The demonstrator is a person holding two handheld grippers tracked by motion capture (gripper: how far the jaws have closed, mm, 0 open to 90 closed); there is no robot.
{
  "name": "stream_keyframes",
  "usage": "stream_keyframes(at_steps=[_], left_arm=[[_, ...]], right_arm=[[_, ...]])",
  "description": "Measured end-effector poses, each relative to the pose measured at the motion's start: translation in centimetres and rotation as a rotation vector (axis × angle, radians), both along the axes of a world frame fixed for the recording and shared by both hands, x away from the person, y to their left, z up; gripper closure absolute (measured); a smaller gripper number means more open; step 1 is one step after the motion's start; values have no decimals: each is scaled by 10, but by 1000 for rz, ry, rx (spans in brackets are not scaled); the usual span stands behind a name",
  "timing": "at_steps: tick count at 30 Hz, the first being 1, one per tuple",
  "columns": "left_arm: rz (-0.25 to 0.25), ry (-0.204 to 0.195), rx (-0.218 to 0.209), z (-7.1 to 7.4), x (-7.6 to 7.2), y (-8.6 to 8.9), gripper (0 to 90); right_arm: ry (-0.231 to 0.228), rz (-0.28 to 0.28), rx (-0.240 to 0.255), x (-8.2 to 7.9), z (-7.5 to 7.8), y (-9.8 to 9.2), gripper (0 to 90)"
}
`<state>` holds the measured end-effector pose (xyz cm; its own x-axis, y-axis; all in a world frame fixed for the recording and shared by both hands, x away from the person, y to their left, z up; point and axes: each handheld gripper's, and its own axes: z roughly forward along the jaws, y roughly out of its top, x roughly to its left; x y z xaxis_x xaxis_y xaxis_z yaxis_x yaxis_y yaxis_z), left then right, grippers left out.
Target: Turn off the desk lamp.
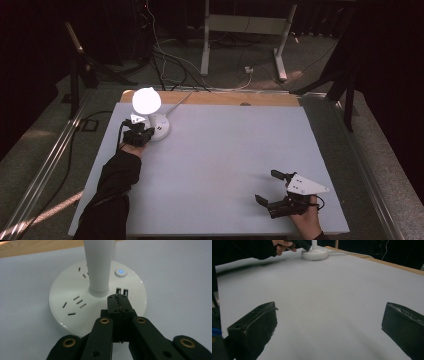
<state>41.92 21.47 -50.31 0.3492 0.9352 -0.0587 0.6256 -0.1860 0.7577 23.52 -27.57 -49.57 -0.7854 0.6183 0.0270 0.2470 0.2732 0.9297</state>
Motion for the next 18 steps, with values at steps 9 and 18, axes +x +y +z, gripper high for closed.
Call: stream_keyframes(at_steps=[9, 18], left_arm=[[-12, -16, -55, 5, -4, 0, 900], [-38, -13, -89, 19, -12, 1, 797]], right_arm=[[-1, -3, 3, 0, 0, -1, 0], [-1, -5, 3, 0, 0, -1, 0]])
